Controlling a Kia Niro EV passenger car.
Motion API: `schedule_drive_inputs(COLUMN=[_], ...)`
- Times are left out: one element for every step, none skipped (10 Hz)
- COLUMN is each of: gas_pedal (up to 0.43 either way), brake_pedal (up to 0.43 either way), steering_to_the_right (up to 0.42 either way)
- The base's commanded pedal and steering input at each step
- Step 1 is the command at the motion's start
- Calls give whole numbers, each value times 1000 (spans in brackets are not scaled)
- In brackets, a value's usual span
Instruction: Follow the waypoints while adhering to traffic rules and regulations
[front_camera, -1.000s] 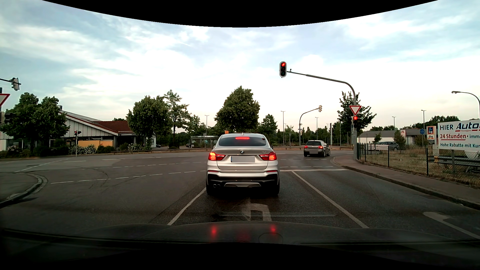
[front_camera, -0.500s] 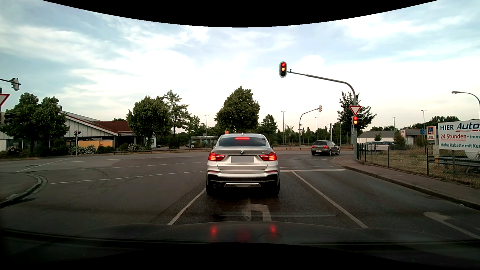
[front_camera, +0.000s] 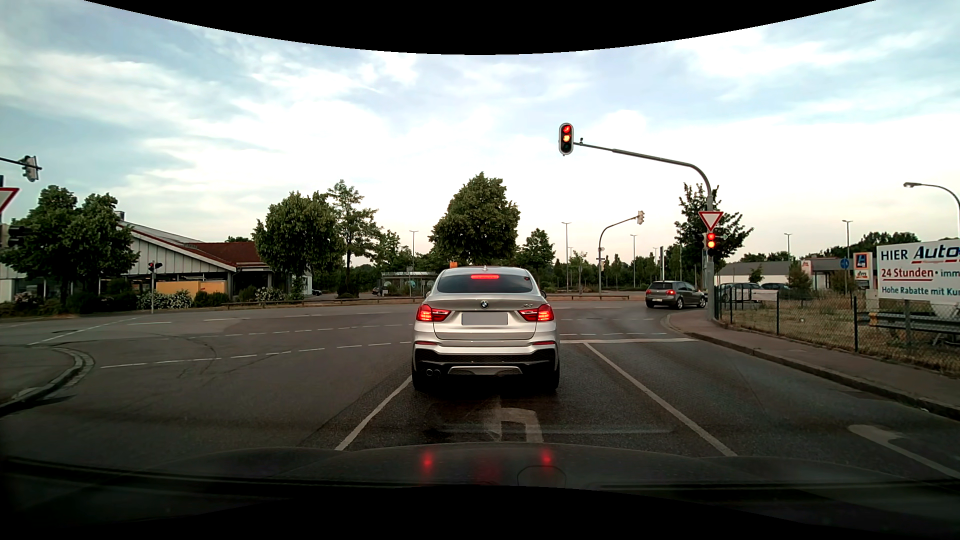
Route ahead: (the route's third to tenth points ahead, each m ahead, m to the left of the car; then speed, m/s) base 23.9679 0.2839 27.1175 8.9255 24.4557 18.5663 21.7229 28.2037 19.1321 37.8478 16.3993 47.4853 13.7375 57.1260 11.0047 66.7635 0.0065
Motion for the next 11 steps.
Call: schedule_drive_inputs(gas_pedal=[0, 0, 0, 0, 0, 0, 0, 0, 0, 0, 0], brake_pedal=[30, 30, 30, 30, 37, 49, 61, 73, 79, 79, 79], steering_to_the_right=[-15, -15, -15, -15, -14, -14, -15, -15, -15, -14, -15])
